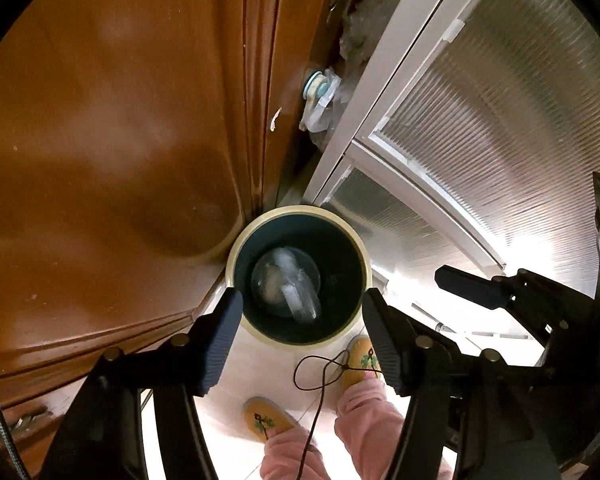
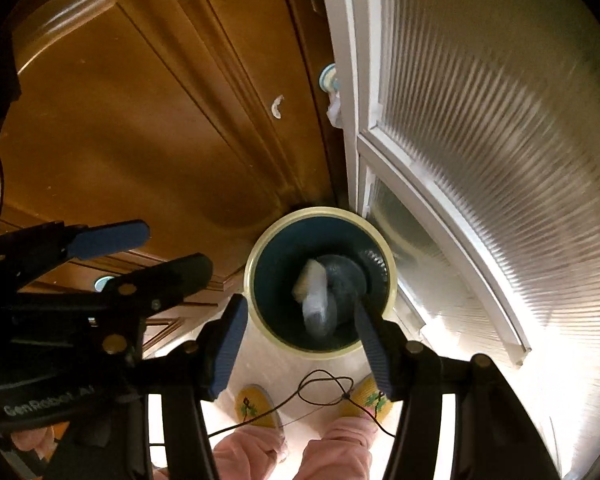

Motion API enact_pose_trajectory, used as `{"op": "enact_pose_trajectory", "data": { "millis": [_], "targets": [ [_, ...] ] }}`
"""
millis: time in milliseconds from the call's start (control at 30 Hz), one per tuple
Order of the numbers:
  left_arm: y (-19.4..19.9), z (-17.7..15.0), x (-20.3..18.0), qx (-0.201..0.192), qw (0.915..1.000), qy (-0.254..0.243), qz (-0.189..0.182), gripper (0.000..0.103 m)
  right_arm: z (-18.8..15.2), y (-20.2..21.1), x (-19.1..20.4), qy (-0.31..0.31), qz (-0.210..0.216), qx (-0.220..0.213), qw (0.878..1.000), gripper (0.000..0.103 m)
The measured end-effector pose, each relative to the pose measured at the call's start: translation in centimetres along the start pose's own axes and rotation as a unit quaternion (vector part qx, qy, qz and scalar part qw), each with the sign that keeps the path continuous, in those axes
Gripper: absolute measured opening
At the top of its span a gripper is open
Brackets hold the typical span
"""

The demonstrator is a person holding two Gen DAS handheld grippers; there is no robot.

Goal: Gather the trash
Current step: 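Raise both tools from the bin back toward the white table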

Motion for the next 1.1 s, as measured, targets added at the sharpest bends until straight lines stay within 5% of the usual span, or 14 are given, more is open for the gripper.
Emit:
{"op": "enact_pose_trajectory", "data": {
  "millis": [400, 733, 1100],
  "targets": [
    [6.5, 0.8, -1.9, -0.012, 0.9999, -0.011, -0.002, 0.061, 0.2, 5.1, 1.0, -0.022, 0.020, 0.004, 1.000, 0.056],
    [17.9, 1.2, -4.1, -0.032, 0.9985, -0.043, -0.005, 0.061, -0.1, 14.5, 2.6, -0.036, 0.019, 0.002, 0.999, 0.056],
    [30.9, 3.0, -5.6, -0.092, 0.9909, -0.096, 0.016, 0.061, 1.7, 26.0, 4.4, -0.047, 0.014, -0.048, 0.998, 0.056]
  ]
}}
Point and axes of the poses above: each gripper's, at about its wrist camera, not at the fingertips, and y roughly against the way its jaws point, x to its left, z to its top, the point moved 10 cm from there along -y, roughly the way its jaws point, and after that the axes turned 1 degree about -z, right-handed, at the moved point
